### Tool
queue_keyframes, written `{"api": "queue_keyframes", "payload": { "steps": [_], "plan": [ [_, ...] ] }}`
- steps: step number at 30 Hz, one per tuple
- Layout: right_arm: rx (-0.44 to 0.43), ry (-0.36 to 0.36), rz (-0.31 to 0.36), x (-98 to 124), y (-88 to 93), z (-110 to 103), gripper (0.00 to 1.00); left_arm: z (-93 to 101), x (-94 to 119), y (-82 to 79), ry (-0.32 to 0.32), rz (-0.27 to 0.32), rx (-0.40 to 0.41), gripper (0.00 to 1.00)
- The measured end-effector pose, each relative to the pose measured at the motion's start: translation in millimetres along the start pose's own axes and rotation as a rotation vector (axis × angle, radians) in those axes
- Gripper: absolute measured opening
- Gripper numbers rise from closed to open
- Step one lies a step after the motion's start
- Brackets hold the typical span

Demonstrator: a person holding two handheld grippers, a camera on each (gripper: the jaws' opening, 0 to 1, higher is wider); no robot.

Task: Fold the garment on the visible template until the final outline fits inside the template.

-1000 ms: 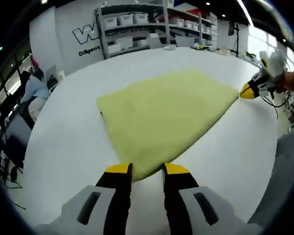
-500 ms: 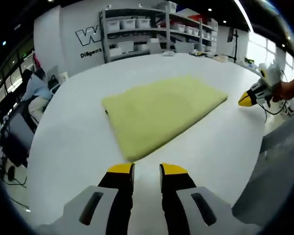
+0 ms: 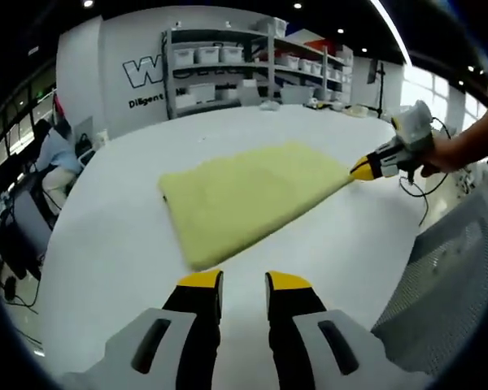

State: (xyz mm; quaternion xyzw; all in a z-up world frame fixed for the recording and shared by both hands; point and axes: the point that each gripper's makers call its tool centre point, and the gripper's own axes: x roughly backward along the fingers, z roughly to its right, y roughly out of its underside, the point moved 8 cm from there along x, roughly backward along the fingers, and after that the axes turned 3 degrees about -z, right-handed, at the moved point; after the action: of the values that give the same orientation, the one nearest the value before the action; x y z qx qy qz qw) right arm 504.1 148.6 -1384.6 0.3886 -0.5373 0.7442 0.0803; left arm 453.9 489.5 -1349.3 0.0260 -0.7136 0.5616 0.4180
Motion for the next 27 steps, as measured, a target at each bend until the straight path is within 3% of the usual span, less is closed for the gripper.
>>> {"api": "queue_keyframes", "payload": {
  "steps": [3, 6, 7, 10, 11, 13, 15, 17, 20, 22, 25, 27],
  "plan": [
    [-0.011, 0.033, -0.001, -5, -1.6, 7, 0.0, -2.3, 3, 0.2, -0.009, -0.004, 0.011, 0.18],
    [-0.116, 0.039, -0.022, -10, 1.0, 11, 0.0, -4.1, 5, -3.1, -0.016, 0.011, 0.014, 0.17],
    [-0.115, 0.034, -0.03, -12, 1.4, 10, 0.0, -4.2, 5, -3.7, -0.016, 0.012, 0.018, 0.17],
    [-0.156, -0.033, -0.017, -10, -0.4, -5, 0.0, -4.6, 5, -4.1, -0.012, 0.014, 0.012, 0.17],
    [-0.161, -0.055, -0.042, -8, 1.7, -9, 0.0, -4.8, 4, -4.2, -0.009, 0.013, 0.011, 0.17],
    [-0.063, -0.023, -0.037, 0, 5.7, -9, 0.0, -6.0, 3, -5.0, -0.003, 0.012, 0.003, 0.16],
    [-0.106, -0.011, -0.037, 11, 11.0, -5, 0.0, -7.5, 3, -6.8, 0.003, 0.015, 0.003, 0.16],
    [-0.178, 0.018, 0.014, 24, 13.2, 3, 0.0, -9.6, 3, -9.6, 0.009, 0.026, -0.001, 0.16],
    [-0.206, 0.038, 0.048, 44, 16.9, 11, 0.0, -10.7, -3, -9.1, 0.036, 0.028, 0.002, 0.19],
    [-0.205, 0.039, 0.081, 57, 16.8, 13, 0.05, -10.5, -6, -7.3, 0.045, 0.018, 0.004, 0.22],
    [-0.173, 0.036, 0.108, 71, 13.5, 12, 0.21, -8.6, -8, -6.5, 0.067, 0.033, -0.012, 0.26],
    [-0.094, 0.019, 0.119, 75, 12.2, 8, 0.36, -7.3, -11, -7.0, 0.085, 0.046, -0.017, 0.32]
  ]
}}
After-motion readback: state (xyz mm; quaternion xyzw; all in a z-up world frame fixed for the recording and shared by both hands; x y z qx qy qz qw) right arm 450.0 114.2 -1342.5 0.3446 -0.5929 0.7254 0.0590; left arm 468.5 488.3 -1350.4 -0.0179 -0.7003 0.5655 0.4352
